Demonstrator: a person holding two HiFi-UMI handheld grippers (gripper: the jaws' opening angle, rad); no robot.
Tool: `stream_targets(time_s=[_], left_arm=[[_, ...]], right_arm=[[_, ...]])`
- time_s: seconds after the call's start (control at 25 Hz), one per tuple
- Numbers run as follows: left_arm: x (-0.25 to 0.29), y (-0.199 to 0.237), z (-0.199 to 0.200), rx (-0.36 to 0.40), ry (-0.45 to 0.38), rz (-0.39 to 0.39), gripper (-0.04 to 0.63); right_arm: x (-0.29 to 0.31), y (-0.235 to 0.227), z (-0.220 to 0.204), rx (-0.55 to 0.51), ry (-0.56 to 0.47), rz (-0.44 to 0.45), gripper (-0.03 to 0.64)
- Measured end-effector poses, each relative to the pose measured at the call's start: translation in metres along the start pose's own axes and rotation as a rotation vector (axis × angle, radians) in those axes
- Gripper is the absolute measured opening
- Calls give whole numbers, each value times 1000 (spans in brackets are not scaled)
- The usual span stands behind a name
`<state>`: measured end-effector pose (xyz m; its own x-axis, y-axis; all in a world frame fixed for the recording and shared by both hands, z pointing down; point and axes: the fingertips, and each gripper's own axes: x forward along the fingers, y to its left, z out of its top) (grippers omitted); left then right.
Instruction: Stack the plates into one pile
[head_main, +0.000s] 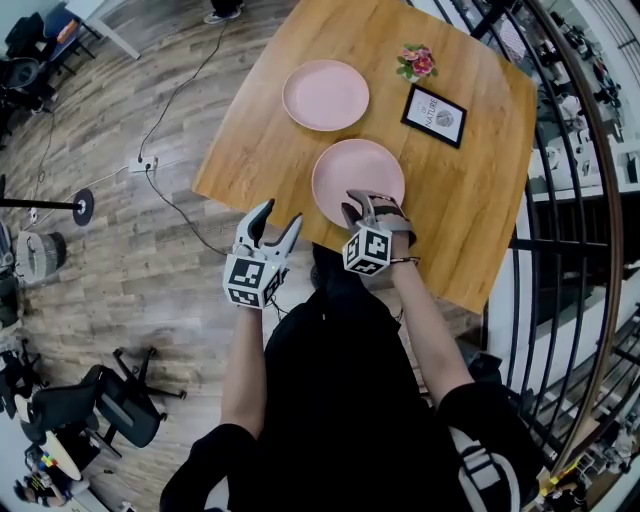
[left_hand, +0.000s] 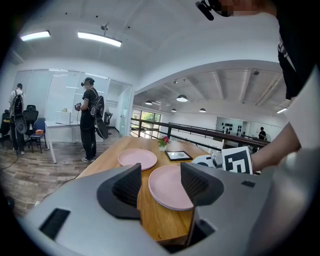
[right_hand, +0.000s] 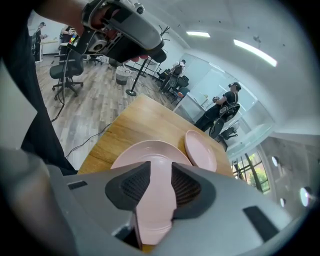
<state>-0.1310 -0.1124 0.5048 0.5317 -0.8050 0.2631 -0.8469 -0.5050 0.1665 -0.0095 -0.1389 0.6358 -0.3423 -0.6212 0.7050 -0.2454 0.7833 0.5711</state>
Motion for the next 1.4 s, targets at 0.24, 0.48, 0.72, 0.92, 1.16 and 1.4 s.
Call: stream_targets(time_s=[0.24, 0.48, 0.72, 0.92, 1.16, 1.4], left_arm=[[13, 11, 8, 3, -2, -6, 261], [28, 28, 15, 6, 7, -7, 261], [44, 43, 22, -5, 18, -3, 259], [55, 58, 24, -7, 27, 3, 261], [70, 69, 20, -19, 44, 3, 261], [80, 77, 10, -26, 69, 1, 261]], right_arm=[[11, -16, 2, 21, 2, -5, 143], [29, -37, 6, 77, -5, 4, 140], [47, -59, 10, 84, -1, 10, 138], [67, -77, 11, 82, 7, 16, 135], [93, -94, 11, 82, 13, 22, 132], [115, -100, 13, 74, 12, 38, 131]])
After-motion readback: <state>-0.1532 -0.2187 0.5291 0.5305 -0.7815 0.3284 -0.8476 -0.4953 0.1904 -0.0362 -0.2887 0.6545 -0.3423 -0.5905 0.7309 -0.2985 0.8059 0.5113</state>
